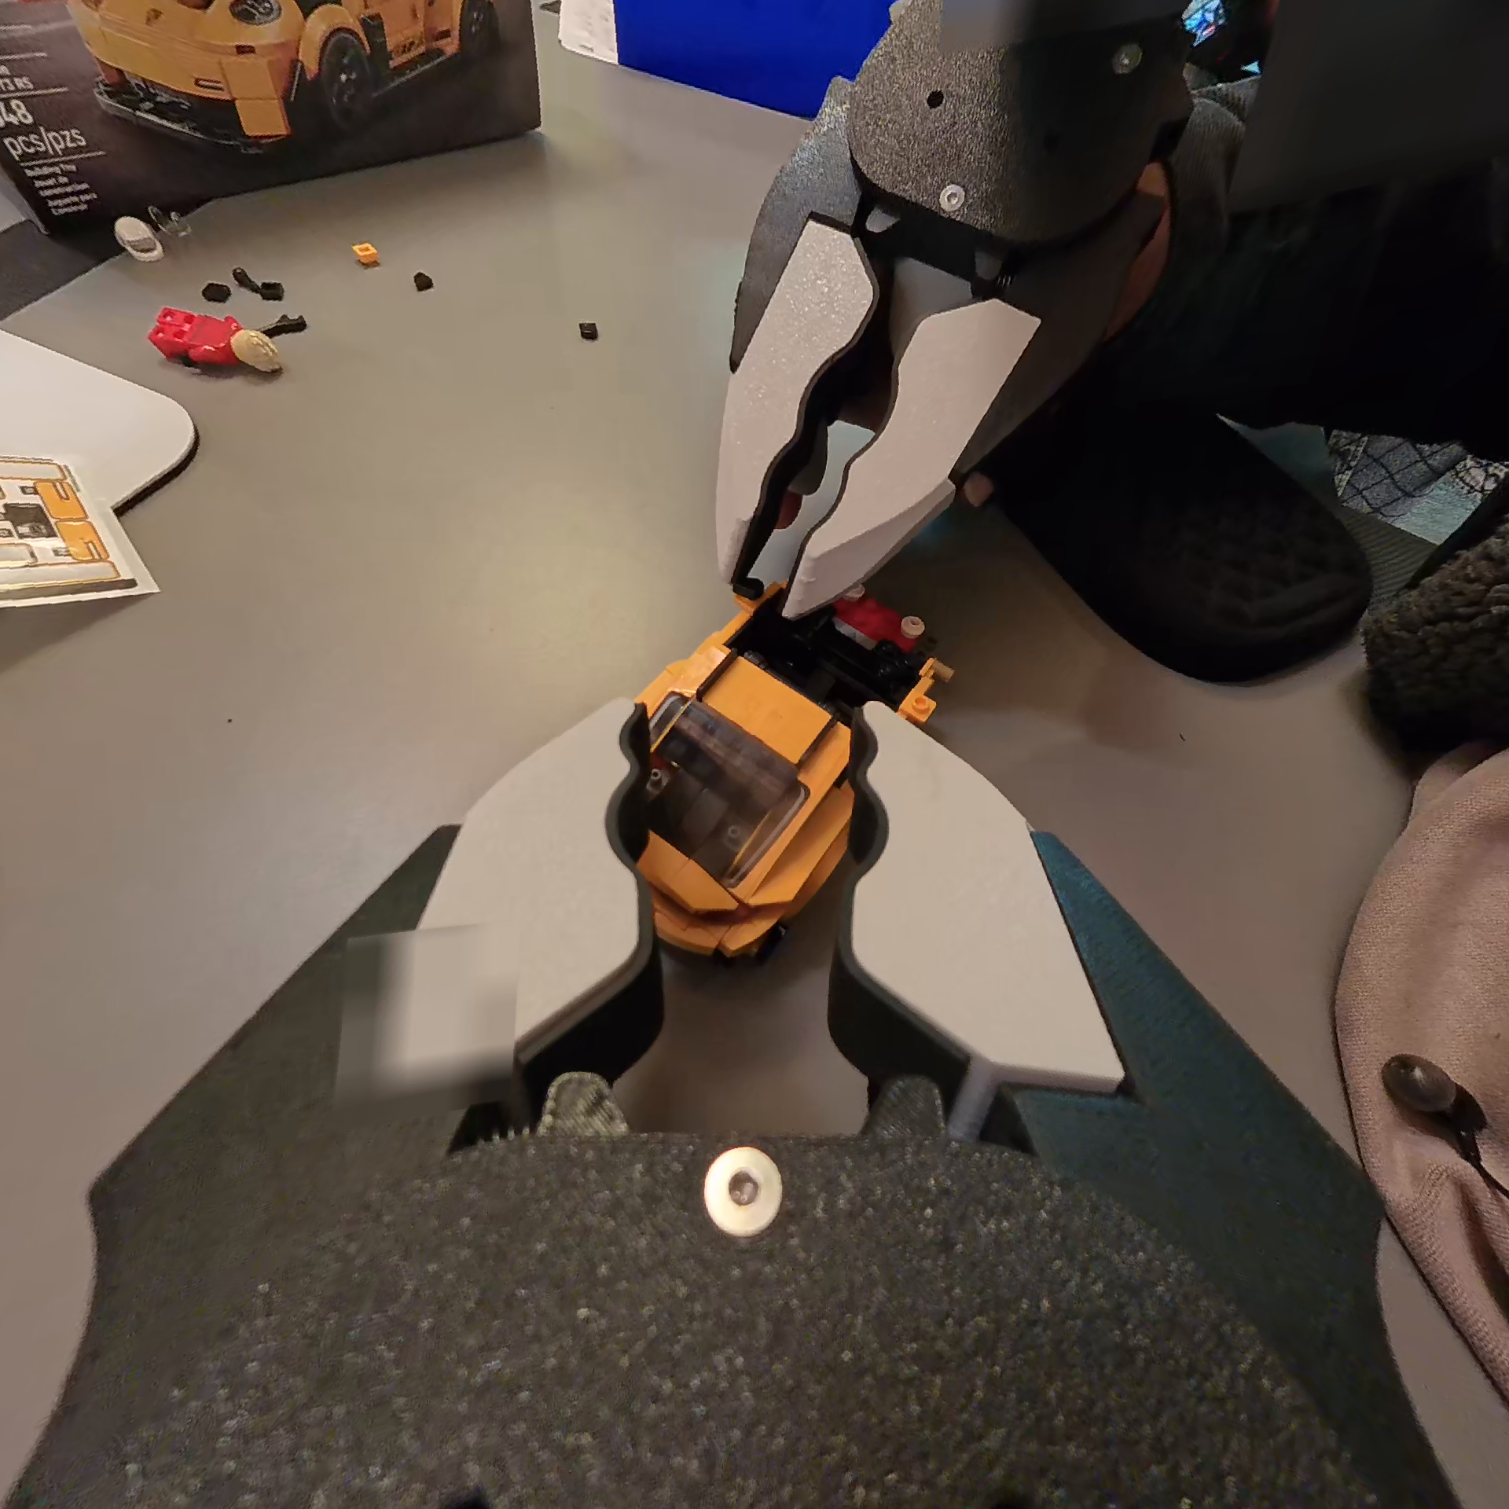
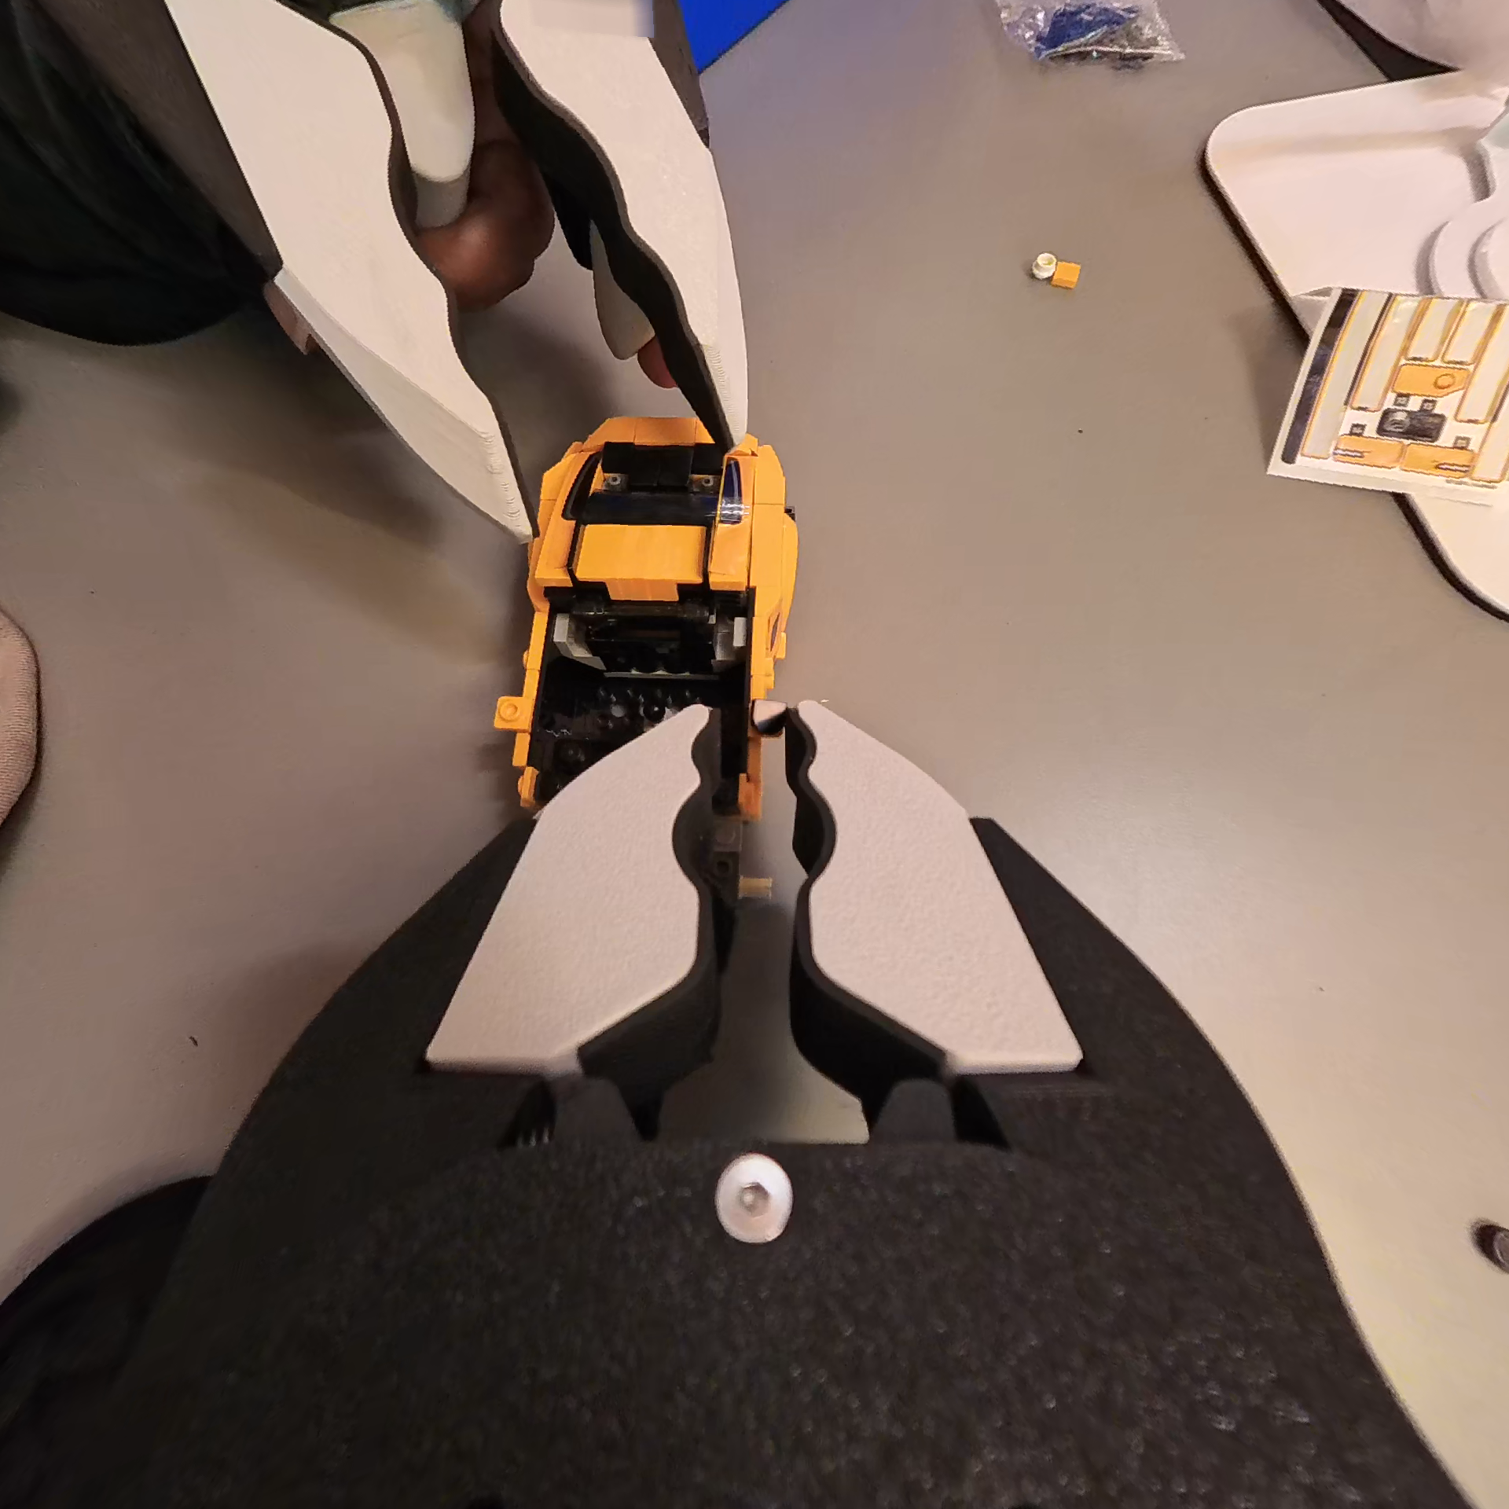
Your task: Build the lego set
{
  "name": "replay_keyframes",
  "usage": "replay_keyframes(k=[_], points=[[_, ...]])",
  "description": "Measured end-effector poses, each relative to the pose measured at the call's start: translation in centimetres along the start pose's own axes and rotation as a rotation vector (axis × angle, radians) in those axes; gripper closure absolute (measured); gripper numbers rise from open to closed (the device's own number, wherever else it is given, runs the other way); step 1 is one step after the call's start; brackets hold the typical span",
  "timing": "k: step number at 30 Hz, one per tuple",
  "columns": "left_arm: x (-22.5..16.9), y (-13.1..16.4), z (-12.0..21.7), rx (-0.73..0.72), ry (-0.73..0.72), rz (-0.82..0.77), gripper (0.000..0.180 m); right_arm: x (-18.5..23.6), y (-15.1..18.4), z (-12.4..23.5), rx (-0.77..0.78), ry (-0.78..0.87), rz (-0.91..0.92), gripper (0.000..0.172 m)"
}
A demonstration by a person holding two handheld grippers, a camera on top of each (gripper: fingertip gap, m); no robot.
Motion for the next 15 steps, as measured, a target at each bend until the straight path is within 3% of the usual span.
replay_keyframes(k=[15], points=[[-0.04, -0.05, 0.03, -0.001, 0.001, -0.004, 0.135, 0.11, -0.08, 0.02, 0.003, 0.003, 0.009, 0.154]])
Point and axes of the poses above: each gripper's, where its closed fingertips meet, z back along the fingers, y out of its underside, x = y × z across the jaws, the point moved 3 cm from there along z, back along the fingers, and after that the axes turned 1 degree about y, right-handed, at the moved point
